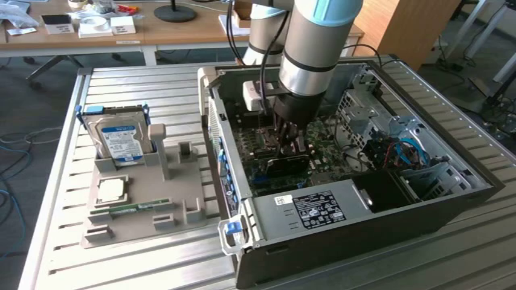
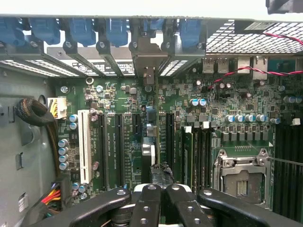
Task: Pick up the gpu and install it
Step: 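Press down on the gpu until it lock into place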
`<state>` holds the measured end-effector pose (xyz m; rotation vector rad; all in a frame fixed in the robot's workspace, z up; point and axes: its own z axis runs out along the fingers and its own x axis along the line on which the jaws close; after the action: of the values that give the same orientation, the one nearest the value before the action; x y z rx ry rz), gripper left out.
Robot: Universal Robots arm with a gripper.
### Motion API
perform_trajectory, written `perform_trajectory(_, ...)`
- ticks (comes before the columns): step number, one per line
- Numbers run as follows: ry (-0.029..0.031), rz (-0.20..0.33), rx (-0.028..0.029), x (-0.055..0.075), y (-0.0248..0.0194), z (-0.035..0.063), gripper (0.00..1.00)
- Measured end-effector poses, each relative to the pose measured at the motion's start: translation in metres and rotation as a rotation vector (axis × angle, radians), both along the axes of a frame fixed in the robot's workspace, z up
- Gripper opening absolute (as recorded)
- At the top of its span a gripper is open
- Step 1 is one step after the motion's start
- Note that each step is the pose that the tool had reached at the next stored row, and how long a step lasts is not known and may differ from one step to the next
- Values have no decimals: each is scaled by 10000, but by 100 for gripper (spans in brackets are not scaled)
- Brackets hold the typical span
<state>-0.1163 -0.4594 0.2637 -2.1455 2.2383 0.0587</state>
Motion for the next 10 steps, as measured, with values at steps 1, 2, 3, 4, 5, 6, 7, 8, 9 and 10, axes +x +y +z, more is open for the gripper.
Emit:
perform_trajectory(1,-1,0,1,0,0,-6,11)
perform_trajectory(2,1,0,-3,0,0,-7,11)
perform_trajectory(3,2,0,-3,0,0,-7,11)
perform_trajectory(4,1,0,-3,0,0,-7,11)
perform_trajectory(5,2,0,-3,-1,-1,-7,11)
perform_trajectory(6,2,0,-4,-1,0,-7,11)
perform_trajectory(7,1,0,-2,-1,0,-10,11)
perform_trajectory(8,1,-1,-2,-2,-1,-14,11)
perform_trajectory(9,2,-1,-4,-3,-1,-14,11)
perform_trajectory(10,2,0,-4,-3,-1,-14,11)
